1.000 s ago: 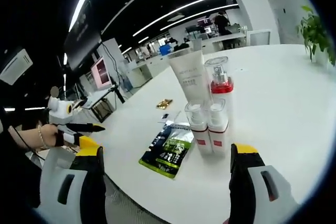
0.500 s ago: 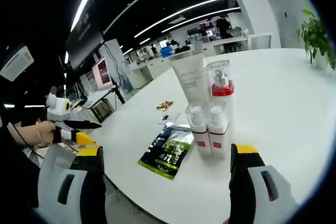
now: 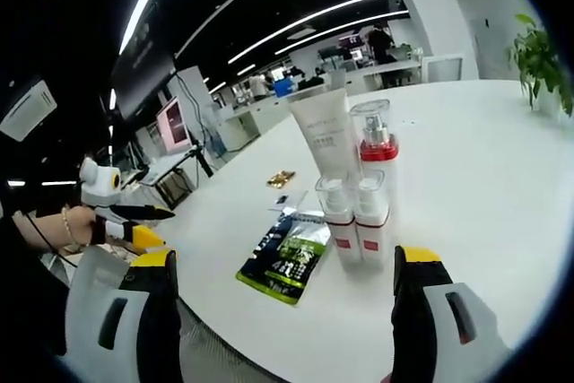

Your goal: Arrange the skincare products in the storage area until every visible bottle or jar stands upright without overlapping.

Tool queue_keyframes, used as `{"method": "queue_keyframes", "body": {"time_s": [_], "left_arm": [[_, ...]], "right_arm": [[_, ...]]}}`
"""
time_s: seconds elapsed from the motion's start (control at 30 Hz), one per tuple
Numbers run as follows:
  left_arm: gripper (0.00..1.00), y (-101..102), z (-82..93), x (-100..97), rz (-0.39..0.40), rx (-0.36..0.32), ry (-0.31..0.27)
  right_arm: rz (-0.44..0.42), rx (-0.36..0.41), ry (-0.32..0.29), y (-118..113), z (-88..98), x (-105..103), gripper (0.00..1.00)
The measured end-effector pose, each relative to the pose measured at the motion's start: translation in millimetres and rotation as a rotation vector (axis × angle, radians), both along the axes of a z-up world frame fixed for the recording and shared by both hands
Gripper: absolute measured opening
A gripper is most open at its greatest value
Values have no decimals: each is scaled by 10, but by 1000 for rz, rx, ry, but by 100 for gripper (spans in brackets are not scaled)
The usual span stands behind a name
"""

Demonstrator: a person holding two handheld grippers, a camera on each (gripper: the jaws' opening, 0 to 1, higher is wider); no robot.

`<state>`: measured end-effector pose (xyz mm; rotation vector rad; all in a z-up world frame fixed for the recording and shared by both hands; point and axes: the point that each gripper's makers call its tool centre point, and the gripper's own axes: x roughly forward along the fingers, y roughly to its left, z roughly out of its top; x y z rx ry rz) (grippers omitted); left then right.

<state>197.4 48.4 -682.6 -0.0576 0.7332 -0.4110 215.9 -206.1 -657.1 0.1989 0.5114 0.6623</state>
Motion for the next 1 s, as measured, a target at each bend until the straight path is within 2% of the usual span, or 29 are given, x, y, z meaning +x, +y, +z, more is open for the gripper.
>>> {"method": "queue_keyframes", "body": {"time_s": [0.13,0.4,0.53,0.8,1.0], "left_arm": [[91,-29,-25,51,-4,-2,4],[89,-218,-51,169,-17,-15,15],[88,-271,-20,321,-21,-14,-10],[88,-460,-94,521,-55,-13,13],[87,-646,-163,591,-97,6,35]], "right_arm": [[3,-2,4,2,-12,-7,100],[19,-6,13,24,-34,-26,100],[17,-7,13,18,-41,-23,100],[11,-20,18,-17,-73,-19,100],[-2,-22,25,-44,-86,-18,100]]}}
